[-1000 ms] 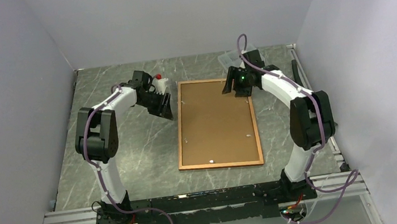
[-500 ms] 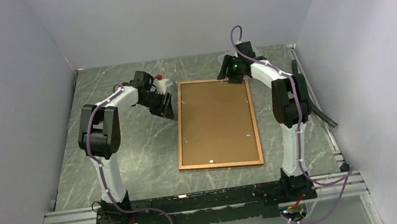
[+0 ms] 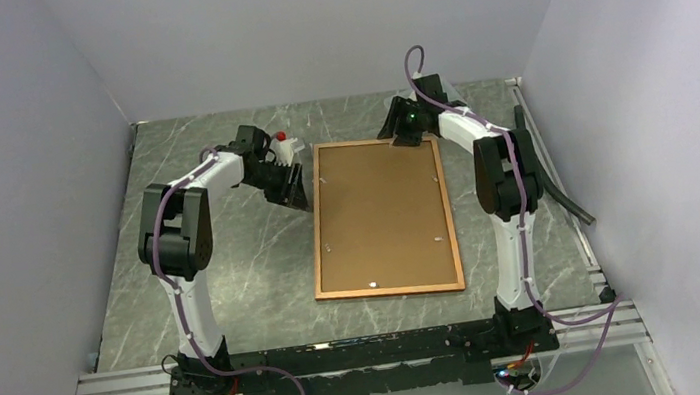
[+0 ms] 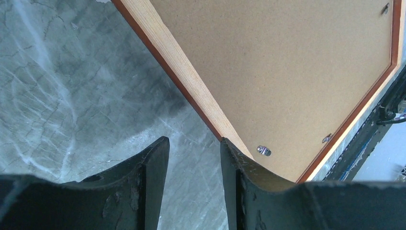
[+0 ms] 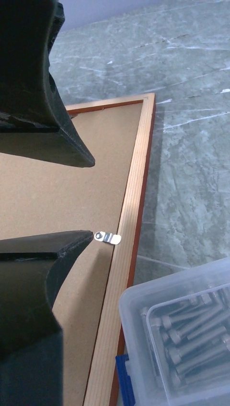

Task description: Put the photo into the frame

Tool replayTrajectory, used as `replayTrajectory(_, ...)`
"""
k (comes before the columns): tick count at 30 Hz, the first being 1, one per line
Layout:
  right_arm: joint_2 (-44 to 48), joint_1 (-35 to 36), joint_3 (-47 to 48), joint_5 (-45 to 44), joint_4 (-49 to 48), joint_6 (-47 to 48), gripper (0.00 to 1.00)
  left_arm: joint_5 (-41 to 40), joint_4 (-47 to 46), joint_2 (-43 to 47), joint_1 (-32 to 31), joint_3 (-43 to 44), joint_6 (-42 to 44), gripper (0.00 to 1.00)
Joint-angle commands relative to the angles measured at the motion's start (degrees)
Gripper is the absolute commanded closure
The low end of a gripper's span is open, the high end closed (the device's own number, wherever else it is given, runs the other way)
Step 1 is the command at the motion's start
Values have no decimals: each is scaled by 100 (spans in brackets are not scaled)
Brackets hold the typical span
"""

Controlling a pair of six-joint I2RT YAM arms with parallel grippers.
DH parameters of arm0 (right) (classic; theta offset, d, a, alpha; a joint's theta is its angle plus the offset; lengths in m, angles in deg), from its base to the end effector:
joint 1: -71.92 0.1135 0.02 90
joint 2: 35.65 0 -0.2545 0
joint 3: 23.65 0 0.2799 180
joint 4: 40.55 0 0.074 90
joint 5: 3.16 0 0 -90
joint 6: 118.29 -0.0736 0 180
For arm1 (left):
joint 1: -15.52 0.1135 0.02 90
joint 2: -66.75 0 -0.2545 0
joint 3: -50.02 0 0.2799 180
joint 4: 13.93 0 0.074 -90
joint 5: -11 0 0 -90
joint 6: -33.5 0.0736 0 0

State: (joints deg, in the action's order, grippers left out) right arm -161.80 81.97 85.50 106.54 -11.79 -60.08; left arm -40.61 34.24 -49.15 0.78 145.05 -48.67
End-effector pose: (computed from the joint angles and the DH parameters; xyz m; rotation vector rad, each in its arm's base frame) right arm 0.5252 0.1183 0.1345 0.2904 2.4238 0.7483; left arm 0.4137 -0.1561 0.1197 0.6898 2.5799 -0.9558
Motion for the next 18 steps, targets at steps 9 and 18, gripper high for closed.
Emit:
replayTrajectory(9,-244,-2,338,287,-326,-150,47,132,-46,-12,15,110,79,52)
replayTrajectory(18,-121,-30,268,503,-465,-172,48,107,-37,-3,15,117,90,54)
